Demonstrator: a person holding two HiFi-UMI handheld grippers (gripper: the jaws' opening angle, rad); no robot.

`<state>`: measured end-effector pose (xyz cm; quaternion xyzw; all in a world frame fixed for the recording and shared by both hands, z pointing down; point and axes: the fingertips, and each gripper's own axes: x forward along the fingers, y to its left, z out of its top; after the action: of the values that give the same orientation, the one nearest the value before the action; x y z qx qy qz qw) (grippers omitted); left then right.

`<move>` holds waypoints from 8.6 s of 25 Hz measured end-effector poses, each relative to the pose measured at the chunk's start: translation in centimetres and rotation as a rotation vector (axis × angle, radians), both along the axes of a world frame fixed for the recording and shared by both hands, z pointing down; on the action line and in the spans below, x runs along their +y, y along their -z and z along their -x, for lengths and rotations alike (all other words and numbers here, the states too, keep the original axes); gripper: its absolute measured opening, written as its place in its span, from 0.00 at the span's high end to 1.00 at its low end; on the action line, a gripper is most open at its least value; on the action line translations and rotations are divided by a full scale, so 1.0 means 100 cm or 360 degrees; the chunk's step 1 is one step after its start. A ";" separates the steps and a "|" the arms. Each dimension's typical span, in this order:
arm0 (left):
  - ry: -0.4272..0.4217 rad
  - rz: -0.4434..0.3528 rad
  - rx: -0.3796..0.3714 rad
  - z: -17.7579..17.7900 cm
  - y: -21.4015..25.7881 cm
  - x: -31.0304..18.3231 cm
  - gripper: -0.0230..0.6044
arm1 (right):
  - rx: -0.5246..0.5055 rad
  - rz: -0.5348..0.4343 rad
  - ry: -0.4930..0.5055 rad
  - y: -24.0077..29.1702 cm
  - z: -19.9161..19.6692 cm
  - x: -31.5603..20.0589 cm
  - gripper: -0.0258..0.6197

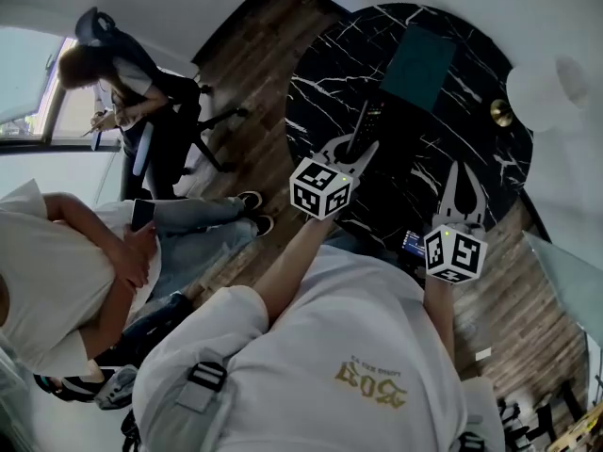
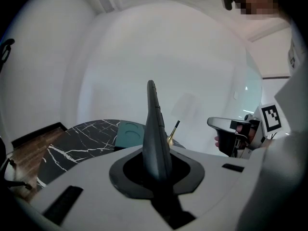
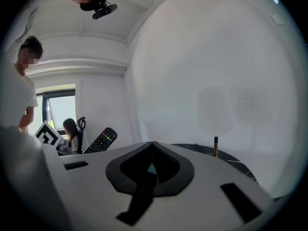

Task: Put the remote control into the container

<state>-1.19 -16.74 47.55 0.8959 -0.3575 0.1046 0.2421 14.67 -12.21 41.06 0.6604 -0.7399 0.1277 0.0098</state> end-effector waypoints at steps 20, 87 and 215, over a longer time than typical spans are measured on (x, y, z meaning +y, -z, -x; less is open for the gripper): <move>-0.0095 0.0459 -0.0080 -0.018 -0.097 -0.003 0.88 | 0.0029 0.0250 0.0085 -0.071 0.015 -0.021 0.95; -0.0226 0.0938 -0.0401 -0.048 -0.174 -0.001 0.88 | 0.0066 0.0773 0.0342 -0.194 0.051 -0.036 0.95; 0.0026 0.0980 0.0702 -0.031 -0.120 -0.013 0.95 | 0.0198 0.0573 0.0526 -0.159 0.069 -0.018 0.92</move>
<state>1.89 -18.00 59.55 0.7793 -0.2557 0.0100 0.5721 7.81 -14.02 56.92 0.5245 -0.8012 0.2133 0.1936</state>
